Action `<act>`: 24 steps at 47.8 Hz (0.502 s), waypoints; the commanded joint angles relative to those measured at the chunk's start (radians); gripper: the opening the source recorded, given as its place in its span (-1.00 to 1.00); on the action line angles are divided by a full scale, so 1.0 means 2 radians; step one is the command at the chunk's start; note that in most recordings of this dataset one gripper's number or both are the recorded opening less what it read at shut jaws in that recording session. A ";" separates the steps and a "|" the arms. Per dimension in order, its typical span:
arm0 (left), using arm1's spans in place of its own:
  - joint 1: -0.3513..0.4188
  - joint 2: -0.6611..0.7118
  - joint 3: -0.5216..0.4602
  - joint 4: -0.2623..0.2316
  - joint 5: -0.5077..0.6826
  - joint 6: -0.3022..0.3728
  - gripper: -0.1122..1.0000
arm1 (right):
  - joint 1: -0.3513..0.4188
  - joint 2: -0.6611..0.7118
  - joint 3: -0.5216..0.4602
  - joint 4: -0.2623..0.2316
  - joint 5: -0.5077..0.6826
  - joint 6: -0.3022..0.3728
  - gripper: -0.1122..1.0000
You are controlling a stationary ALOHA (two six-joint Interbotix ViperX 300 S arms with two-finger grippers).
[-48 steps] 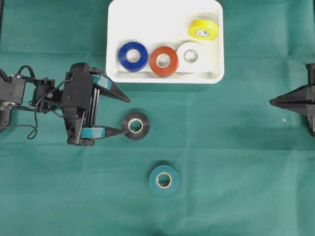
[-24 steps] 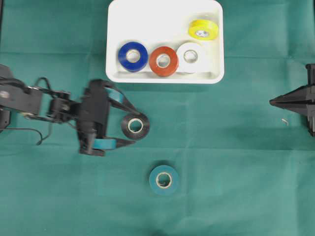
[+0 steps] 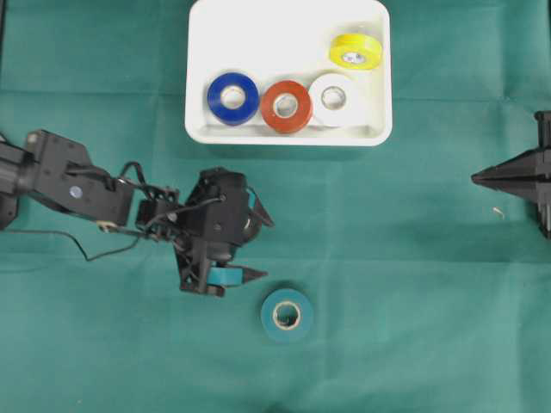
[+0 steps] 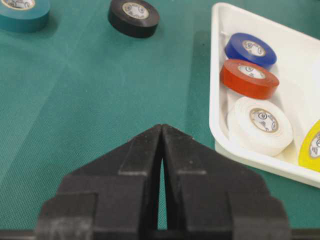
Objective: Put the tape into the white case with the left arm.
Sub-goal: 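Move the left gripper past the black tape toward the teal tape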
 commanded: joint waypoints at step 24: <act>-0.014 0.055 -0.082 0.000 0.020 -0.082 0.90 | 0.000 0.005 0.008 -0.005 -0.005 0.000 -0.97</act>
